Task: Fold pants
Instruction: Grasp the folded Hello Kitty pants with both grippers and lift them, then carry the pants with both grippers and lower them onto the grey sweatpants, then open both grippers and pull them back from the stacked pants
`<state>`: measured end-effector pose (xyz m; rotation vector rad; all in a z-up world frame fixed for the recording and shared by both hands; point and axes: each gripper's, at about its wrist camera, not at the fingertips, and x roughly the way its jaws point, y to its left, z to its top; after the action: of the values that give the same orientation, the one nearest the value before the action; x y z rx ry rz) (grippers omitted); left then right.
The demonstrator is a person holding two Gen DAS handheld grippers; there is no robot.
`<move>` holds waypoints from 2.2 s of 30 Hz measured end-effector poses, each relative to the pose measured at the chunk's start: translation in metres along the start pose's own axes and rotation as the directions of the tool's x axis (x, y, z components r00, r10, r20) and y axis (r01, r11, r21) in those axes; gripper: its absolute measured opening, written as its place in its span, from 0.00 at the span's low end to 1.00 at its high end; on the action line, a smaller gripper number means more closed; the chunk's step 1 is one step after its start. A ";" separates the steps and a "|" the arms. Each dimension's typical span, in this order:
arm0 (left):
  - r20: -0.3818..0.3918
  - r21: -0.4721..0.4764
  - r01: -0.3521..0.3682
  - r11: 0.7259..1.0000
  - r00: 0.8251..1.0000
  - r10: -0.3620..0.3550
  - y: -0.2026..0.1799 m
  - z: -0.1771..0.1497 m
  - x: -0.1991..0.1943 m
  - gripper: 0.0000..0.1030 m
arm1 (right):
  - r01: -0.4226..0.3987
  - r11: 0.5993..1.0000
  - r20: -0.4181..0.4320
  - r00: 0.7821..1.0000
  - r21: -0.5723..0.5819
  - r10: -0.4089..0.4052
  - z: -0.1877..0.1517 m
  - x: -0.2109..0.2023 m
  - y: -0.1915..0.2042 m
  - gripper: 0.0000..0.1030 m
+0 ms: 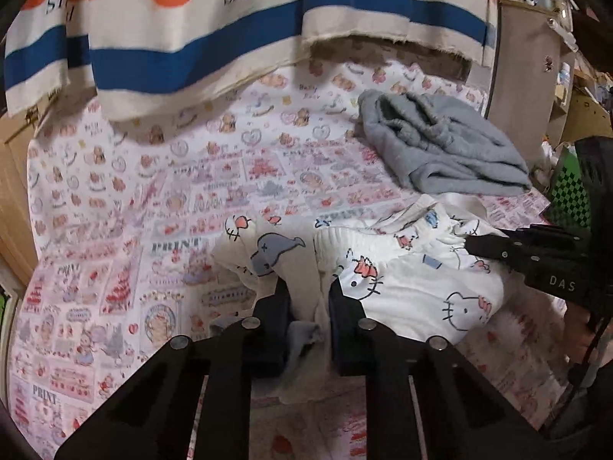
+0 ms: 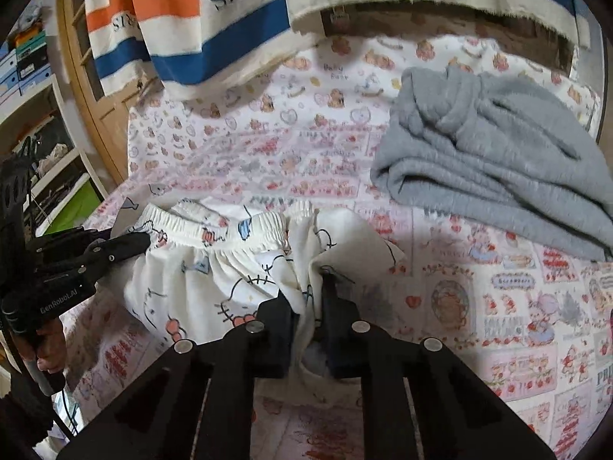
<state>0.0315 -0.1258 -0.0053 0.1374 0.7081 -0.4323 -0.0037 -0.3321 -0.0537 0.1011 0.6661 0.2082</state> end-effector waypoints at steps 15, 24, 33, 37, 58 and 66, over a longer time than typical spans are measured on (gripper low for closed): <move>0.243 0.102 0.044 0.994 0.968 -0.067 -0.057 0.116 -0.025 0.16 | 0.200 0.980 0.295 0.937 -0.020 -0.186 0.089 -0.096 -0.033 0.12; 0.326 0.140 0.110 0.984 0.933 -0.151 -0.119 0.208 0.038 0.16 | 0.346 0.930 0.346 0.863 0.126 -0.368 0.152 -0.113 -0.121 0.12; 0.232 0.183 0.110 0.977 0.961 -0.152 -0.168 0.218 0.134 0.18 | 0.399 0.880 0.221 0.862 0.257 -0.455 0.146 -0.065 -0.212 0.13; 0.170 0.229 0.050 0.972 0.981 -0.091 -0.178 0.210 0.164 0.27 | 0.411 0.866 0.132 0.878 0.284 -0.460 0.143 -0.034 -0.236 0.12; 0.385 0.168 -0.016 0.986 0.921 -0.051 -0.110 0.180 0.081 1.00 | 0.383 0.887 0.380 0.804 0.258 -0.458 0.112 -0.072 -0.192 1.00; 0.428 0.150 0.003 0.989 0.901 -0.068 -0.086 0.144 0.032 1.00 | 0.349 0.902 0.472 0.769 0.255 -0.430 0.090 -0.081 -0.142 1.00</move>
<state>0.1028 -0.2522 0.0839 0.1599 0.2390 -0.5291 0.0125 -0.4913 0.0431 0.1558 0.1441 -0.2766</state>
